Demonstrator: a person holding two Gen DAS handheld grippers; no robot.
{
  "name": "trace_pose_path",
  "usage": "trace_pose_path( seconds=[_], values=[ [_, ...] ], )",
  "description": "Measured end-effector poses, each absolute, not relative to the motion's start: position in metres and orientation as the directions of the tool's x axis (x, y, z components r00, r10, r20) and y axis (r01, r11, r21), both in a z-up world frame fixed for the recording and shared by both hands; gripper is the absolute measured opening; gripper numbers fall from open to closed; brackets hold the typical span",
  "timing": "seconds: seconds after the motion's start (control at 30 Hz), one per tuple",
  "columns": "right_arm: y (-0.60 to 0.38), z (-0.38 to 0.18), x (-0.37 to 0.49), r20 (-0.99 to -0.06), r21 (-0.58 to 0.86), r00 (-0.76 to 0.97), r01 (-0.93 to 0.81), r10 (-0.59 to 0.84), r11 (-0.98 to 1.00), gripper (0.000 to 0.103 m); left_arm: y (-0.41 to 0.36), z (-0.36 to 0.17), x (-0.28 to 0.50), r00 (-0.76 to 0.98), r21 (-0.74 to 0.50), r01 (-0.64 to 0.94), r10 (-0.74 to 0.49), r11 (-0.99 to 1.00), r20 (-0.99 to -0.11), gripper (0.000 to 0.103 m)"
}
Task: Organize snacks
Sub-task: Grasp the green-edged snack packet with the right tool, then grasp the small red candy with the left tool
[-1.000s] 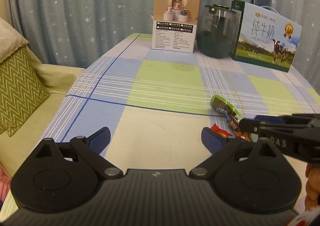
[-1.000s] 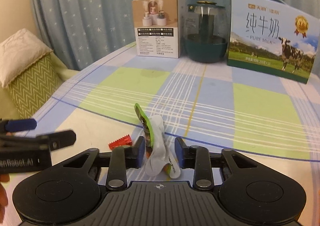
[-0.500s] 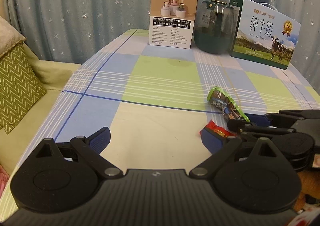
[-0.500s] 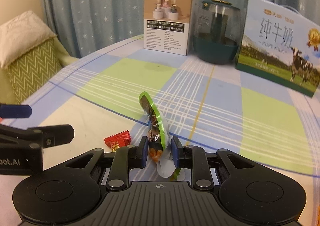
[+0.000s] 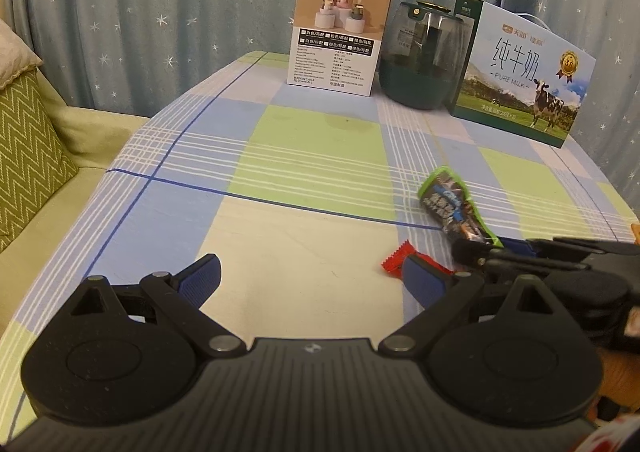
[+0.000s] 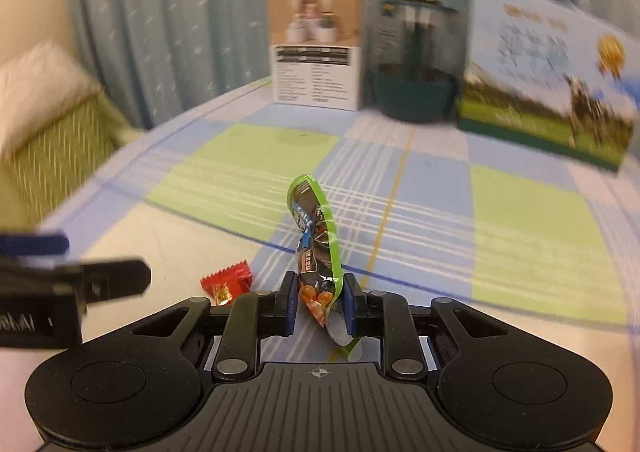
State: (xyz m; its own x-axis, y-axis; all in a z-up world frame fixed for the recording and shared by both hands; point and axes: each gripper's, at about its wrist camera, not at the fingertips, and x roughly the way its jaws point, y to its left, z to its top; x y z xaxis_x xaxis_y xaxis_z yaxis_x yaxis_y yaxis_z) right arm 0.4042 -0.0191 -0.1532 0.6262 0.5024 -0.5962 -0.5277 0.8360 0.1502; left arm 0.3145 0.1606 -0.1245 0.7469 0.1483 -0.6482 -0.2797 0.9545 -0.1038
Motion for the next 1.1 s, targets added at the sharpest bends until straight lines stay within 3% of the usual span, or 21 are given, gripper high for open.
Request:
trace_pose_path(
  seconds=[0.1, 0.3, 0.57, 0.83, 0.93, 1.1],
  values=[
    [-0.034, -0.149, 0.407, -0.599, 0.228, 0.618, -0.478, 0.509, 0.848, 0.023, 0.159, -0.125, 0.317, 0.753, -0.124, -0.264, 0.124, 0.957, -0.647, 0.097],
    [-0.062, -0.137, 0.401, -0.603, 0.244, 0.646, -0.409, 0.468, 0.879, 0.023, 0.149, -0.129, 0.327, 0.762, -0.183, -0.211, 0.044, 0.960, -0.647, 0.094],
    [-0.107, -0.121, 0.392, -0.598, 0.329, 0.674, -0.288, 0.434, 0.899, 0.023, 0.130, -0.138, 0.343, 0.752, -0.241, -0.091, -0.091, 0.966, -0.652, 0.077],
    [-0.115, -0.123, 0.394, -0.605, 0.343, 0.672, -0.262, 0.426, 0.902, 0.023, 0.126, -0.148, 0.358, 0.748, -0.324, -0.073, -0.163, 0.943, -0.643, 0.074],
    [-0.112, -0.125, 0.395, -0.607, 0.338, 0.670, -0.271, 0.429, 0.901, 0.023, 0.121, -0.149, 0.363, 0.751, -0.289, -0.070, -0.141, 0.955, -0.645, 0.072],
    [-0.111, -0.127, 0.397, -0.608, 0.341, 0.666, -0.271, 0.431, 0.900, 0.023, 0.111, -0.150, 0.366, 0.749, -0.218, -0.043, -0.113, 0.975, -0.653, 0.059]
  ],
)
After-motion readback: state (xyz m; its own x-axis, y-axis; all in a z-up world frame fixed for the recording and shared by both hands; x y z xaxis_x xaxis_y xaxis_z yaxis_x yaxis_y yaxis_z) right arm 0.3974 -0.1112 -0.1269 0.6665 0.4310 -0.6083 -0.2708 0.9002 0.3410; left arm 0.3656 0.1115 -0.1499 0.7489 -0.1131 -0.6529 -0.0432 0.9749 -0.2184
